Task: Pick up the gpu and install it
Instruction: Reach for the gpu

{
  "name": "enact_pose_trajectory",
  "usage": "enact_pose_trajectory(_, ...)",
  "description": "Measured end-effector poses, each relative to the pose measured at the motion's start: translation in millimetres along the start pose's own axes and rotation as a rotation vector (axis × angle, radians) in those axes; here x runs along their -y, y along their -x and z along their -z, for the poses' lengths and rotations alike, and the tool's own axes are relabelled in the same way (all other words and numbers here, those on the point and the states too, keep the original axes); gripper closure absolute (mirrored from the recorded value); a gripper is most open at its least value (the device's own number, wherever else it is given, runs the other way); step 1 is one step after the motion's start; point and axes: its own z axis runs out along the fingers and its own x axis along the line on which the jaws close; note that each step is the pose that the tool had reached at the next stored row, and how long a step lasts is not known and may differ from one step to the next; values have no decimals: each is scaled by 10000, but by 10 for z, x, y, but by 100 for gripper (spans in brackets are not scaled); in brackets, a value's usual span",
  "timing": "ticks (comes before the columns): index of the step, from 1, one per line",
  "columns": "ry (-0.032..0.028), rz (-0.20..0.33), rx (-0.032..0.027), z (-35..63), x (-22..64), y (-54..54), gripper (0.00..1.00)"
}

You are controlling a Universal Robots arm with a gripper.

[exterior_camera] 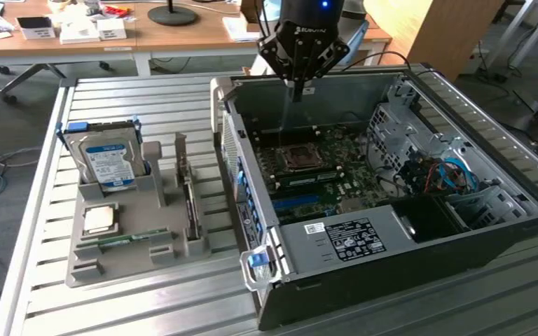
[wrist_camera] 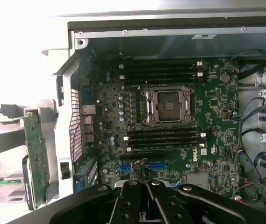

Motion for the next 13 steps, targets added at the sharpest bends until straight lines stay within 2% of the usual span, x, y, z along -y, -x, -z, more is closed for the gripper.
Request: enact_pose_trajectory(13,0,1,0,3,7,-96,89)
